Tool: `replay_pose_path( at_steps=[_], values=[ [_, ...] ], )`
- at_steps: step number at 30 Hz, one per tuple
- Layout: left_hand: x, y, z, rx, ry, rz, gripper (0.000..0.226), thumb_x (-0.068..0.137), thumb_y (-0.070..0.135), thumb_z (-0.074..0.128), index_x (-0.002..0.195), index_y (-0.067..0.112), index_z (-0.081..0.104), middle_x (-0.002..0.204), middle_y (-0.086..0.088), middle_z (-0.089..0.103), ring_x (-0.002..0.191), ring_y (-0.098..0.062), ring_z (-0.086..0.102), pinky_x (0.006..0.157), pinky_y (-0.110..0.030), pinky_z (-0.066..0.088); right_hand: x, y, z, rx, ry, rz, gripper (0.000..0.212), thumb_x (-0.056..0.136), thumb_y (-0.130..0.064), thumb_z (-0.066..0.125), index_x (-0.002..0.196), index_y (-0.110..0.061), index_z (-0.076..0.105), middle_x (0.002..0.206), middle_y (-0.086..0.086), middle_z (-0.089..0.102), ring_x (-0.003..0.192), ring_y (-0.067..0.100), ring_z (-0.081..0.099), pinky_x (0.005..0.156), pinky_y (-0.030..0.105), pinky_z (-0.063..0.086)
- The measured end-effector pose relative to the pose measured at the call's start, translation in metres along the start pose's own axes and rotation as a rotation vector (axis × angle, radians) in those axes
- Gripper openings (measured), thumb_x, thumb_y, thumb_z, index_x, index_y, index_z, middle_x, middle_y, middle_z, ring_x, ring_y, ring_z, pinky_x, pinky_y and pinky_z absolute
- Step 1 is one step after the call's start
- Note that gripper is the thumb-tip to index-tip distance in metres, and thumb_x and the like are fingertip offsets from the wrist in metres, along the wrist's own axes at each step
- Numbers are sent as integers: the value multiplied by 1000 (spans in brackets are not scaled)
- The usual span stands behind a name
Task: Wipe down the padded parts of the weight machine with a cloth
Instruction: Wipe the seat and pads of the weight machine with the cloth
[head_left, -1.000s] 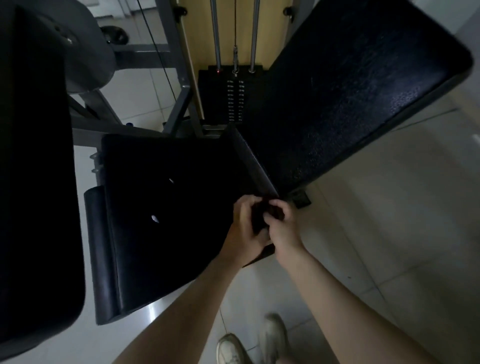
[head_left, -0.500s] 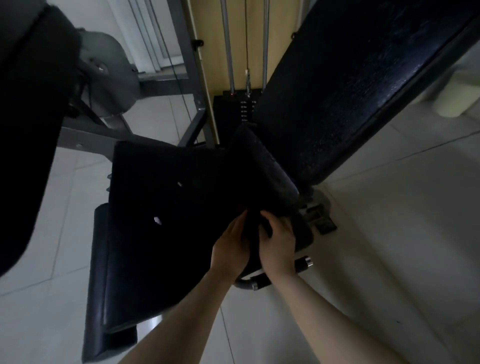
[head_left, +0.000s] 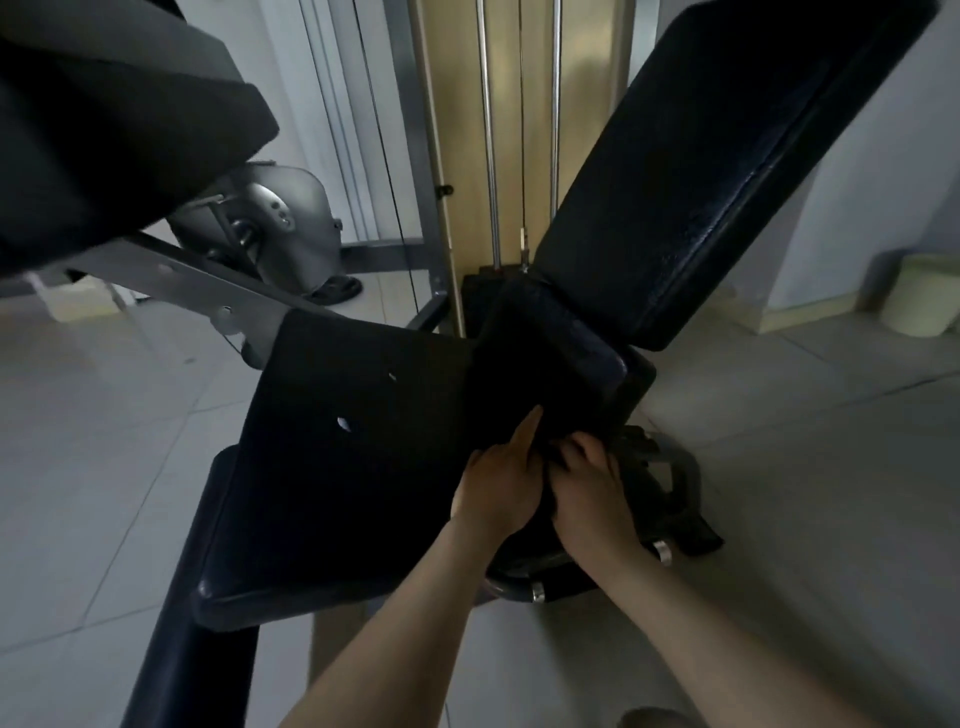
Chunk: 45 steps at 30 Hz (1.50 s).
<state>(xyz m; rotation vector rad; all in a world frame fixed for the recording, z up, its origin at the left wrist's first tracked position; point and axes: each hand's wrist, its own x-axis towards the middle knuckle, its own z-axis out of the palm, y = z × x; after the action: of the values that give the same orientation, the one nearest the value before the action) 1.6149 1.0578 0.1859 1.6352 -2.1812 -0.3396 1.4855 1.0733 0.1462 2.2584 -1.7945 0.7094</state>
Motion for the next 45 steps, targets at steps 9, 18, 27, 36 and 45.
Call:
replay_pose_path(
  at_steps=[9,18,27,36,45],
  values=[
    [-10,2,-6,-123,18,4,51,109,29,27,159,24,22,150,-11,51,128,-31,56,108,-39,42,56,33,-63,-72,277,8,37,92,-10,49,127,-6,61,148,14,45,143,33,29,112,54,32],
    [-14,-2,-6,-223,25,-58,49,109,30,27,158,24,26,140,-8,60,121,-25,61,94,-25,38,17,37,-38,-67,121,-175,37,81,-5,64,117,-9,70,135,11,59,132,30,45,105,48,44],
    [-9,-9,-2,-309,93,-80,48,109,28,30,157,24,30,149,0,49,131,-24,54,99,-24,37,34,7,-37,-121,101,-24,38,92,-16,46,126,-9,61,150,12,44,146,27,27,119,49,13],
    [2,-17,-1,-414,183,-156,47,106,30,37,152,20,41,140,0,59,125,-18,58,107,-37,44,115,11,-60,-77,102,-16,39,100,-12,40,138,-8,50,161,13,24,151,29,11,121,46,10],
    [21,-26,-3,-291,260,-201,42,100,10,40,140,12,55,136,-7,63,125,-22,58,109,-36,43,79,-14,-19,-196,-293,-185,52,100,-31,41,150,-24,28,156,11,27,149,32,12,120,44,6]
  ],
)
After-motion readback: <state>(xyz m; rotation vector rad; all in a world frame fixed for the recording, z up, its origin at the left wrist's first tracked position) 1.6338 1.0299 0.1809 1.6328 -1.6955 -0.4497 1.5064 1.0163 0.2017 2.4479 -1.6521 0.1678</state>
